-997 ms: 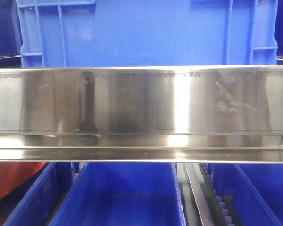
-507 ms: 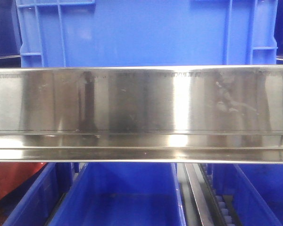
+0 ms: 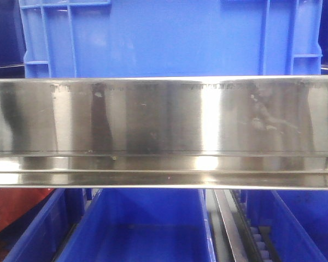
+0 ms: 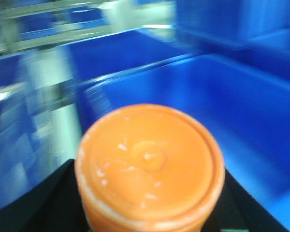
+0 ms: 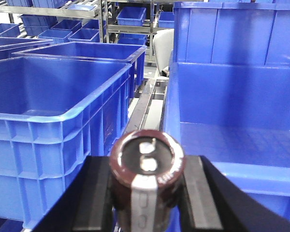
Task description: Place cylindrical capacitor in blue bin on shelf
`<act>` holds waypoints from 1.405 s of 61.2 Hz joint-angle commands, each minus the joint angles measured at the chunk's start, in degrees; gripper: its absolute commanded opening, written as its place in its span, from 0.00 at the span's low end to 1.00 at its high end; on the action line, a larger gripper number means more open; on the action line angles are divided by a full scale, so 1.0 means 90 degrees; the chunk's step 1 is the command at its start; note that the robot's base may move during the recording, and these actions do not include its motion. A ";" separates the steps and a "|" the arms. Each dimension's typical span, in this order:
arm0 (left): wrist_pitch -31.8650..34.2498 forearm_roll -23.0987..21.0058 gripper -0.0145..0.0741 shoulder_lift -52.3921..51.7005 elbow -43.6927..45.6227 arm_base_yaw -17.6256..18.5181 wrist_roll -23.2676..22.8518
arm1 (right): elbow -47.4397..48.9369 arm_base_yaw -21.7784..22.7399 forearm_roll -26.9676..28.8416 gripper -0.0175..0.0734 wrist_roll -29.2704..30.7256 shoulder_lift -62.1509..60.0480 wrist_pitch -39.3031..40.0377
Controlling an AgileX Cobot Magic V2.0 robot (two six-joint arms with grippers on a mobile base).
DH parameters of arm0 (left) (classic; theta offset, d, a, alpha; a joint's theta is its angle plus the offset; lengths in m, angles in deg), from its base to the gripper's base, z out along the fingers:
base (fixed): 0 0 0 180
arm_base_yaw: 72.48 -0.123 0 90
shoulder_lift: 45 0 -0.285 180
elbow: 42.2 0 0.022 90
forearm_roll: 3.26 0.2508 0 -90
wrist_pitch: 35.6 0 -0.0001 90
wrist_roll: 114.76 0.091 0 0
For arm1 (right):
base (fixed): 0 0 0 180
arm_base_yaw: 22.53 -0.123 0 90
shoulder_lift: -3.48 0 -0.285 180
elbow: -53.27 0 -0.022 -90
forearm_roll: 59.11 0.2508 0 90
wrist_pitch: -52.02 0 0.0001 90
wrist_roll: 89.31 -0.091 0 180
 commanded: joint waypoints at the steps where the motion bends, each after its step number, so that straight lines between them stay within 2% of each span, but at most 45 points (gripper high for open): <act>1: 0.0056 0.0140 0.04 0.0850 0.0796 0.0478 0.0047 | 0.0038 -0.0028 0.0022 0.03 0.0033 -0.0017 0.0180; 9: -0.0004 0.0151 0.04 0.2073 0.1787 0.0829 0.0047 | 0.0038 -0.0028 0.0022 0.03 0.0033 -0.0017 0.0180; 21: -0.0575 0.0151 0.04 0.3599 0.2970 0.0888 0.0047 | 0.0038 -0.0028 0.0022 0.03 0.0033 -0.0017 0.0155; 26: -0.0808 0.0151 0.10 0.4096 0.3333 0.0888 0.0047 | 0.0038 -0.0028 0.0022 0.03 0.0033 -0.0017 0.0126; 31: -0.0988 0.0151 0.23 0.4404 0.3506 0.0888 0.0047 | 0.0038 -0.0028 0.0022 0.03 0.0033 -0.0017 0.0126; 45: -0.1001 0.0151 0.76 0.4679 0.3518 0.0888 0.0047 | 0.0038 -0.0028 0.0022 0.03 0.0033 -0.0017 0.0126; 50: -0.1001 0.0151 0.86 0.4671 0.3518 0.0888 0.0047 | 0.0038 -0.0028 0.0022 0.03 0.0033 -0.0017 0.0126; 61: -0.1282 0.0151 0.81 0.4557 0.3518 0.0888 0.0047 | 0.0038 -0.0028 0.0022 0.03 0.0033 -0.0017 0.0135; 66: -0.1503 0.0151 0.73 0.4350 0.3518 0.0888 0.0047 | 0.0038 -0.0028 0.0022 0.03 0.0033 -0.0017 0.0159; 73: -0.1767 0.0163 0.51 0.3979 0.3518 0.0872 0.0047 | 0.0038 -0.0028 0.0022 0.03 0.0033 -0.0017 0.0174; 78: -0.1980 0.0178 0.31 0.3671 0.3518 0.0840 0.0047 | 0.0038 -0.0028 0.0022 0.03 0.0033 -0.0017 0.0143; 86: -0.2397 0.0178 0.09 0.3185 0.3518 0.0735 0.0047 | 0.0038 -0.0028 0.0022 0.03 0.0033 -0.0017 0.0101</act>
